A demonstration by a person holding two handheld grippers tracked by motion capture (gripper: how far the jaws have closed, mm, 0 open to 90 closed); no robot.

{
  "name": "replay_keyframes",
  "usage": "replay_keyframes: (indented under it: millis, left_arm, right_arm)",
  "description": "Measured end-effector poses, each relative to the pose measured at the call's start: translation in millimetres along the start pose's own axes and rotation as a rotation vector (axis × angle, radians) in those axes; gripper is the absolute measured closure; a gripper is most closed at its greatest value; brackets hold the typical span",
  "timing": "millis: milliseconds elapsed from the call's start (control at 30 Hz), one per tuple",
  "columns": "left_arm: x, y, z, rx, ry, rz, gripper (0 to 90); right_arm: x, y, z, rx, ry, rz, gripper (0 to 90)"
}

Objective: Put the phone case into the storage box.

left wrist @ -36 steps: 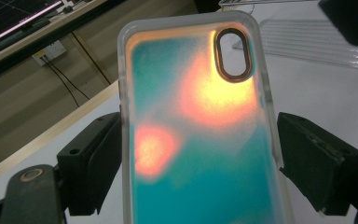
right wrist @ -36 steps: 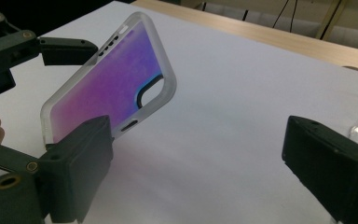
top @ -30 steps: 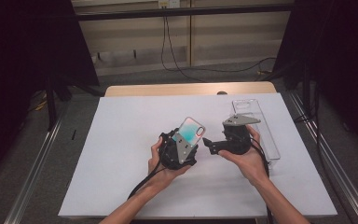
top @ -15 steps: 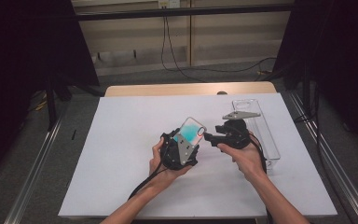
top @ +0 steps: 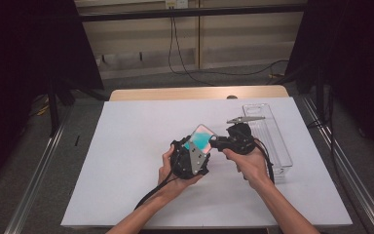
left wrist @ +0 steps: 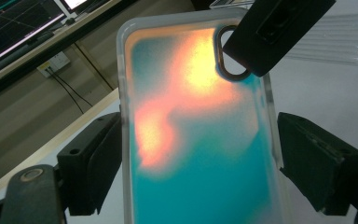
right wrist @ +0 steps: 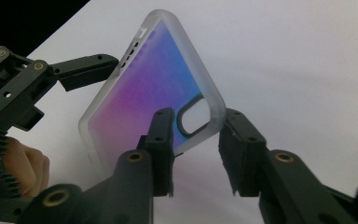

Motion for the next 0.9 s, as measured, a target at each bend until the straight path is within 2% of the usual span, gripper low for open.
replay_keyframes:
  millis: [100, 267, 333, 500, 900]
  left_arm:
    - [-0.3, -0.4, 0.5, 0.002, -0.001, -0.003, 17.0]
    - [-0.4, -1.4, 0.5, 0.009, 0.0, 0.002, 17.0]
    - [1.1, -2.2, -0.4, 0.002, 0.0, -0.007, 17.0]
    - [0.2, -4.1, -0.2, 0.01, 0.001, -0.018, 17.1]
    - [-3.0, -0.9, 3.3, 0.008, -0.014, -0.011, 17.0]
  right_arm:
    - [0.3, 2.5, 0.2, 0.031, -0.006, 0.025, 70.1]
    - [-0.4, 0.9, 1.3, 0.037, -0.01, 0.035, 70.3]
    - [-1.8, -1.2, 2.2, 0.065, -0.021, 0.058, 71.0]
    - [-0.4, -4.3, 1.8, 0.067, 0.003, 0.084, 74.1]
    - [-3.1, 1.5, 5.7, 0.103, -0.041, 0.152, 77.6]
Point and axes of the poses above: each handheld gripper's, and its own axes: z roughly forward along the jaws, x roughly out of its top, y roughly to its right, the point moved 5 cm from there along z, roughly forward along the jaws, and after that the axes turned 10 degrees about -x, right-handed, at the moved point
